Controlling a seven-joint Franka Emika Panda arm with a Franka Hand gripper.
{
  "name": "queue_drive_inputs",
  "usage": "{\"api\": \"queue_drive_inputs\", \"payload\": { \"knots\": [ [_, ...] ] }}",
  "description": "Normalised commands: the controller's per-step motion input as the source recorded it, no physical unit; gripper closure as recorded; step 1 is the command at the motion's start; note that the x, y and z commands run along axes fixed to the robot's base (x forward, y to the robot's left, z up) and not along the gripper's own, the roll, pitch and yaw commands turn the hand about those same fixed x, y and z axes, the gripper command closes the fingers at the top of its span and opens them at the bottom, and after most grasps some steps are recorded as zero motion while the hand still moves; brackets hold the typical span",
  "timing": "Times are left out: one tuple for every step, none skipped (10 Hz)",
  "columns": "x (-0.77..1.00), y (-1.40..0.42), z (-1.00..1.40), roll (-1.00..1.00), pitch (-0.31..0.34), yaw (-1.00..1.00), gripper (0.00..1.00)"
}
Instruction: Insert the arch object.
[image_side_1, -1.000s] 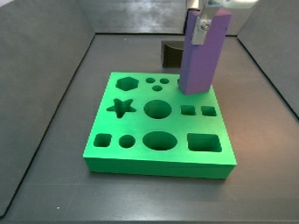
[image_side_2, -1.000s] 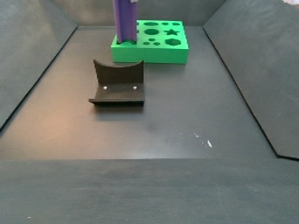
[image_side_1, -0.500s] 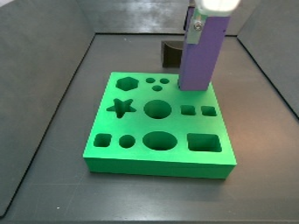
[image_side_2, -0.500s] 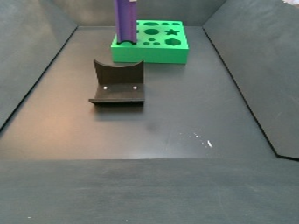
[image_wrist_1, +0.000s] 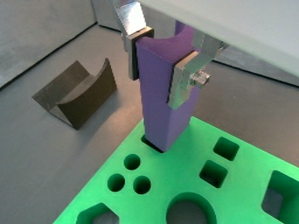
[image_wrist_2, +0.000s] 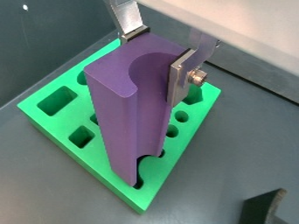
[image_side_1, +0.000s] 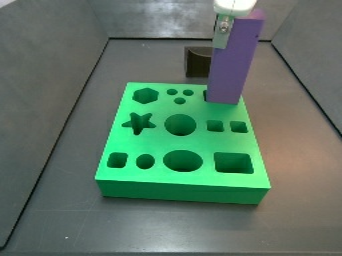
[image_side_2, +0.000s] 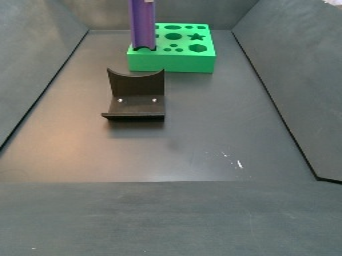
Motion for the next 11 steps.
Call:
{"api": "queue_drive_inputs", "payload": {
  "knots": [
    [-0.04, 0.32, 0.00, -0.49, -0.020, 0.28, 1.00],
    [-0.04, 0.26, 0.00, -0.49, -0.026, 0.22, 1.00],
    [-0.04, 0.11, -0.02, -0.39, -0.020, 0.18, 1.00],
    [-0.11, 0.00, -0.01, -0.34, 0.000, 0.11, 1.00],
    [-0.04, 0.00, 0.00, -0.28, -0.003, 0.00, 1.00],
    [0.00, 0.00, 0.00, -0.19, 0.000, -0.03, 1.00],
    [0.00, 0.00, -0.05, -0.10, 0.000, -0.03, 1.00],
    [0.00, 0.00, -0.16, 0.00, 0.000, -0.02, 1.00],
    [0.02, 0.00, -0.33, 0.04, 0.016, -0.02, 1.00],
    [0.00, 0.00, -0.39, 0.08, 0.010, -0.02, 1.00],
    [0.00, 0.00, -0.41, 0.05, 0.000, 0.00, 1.00]
  ]
}}
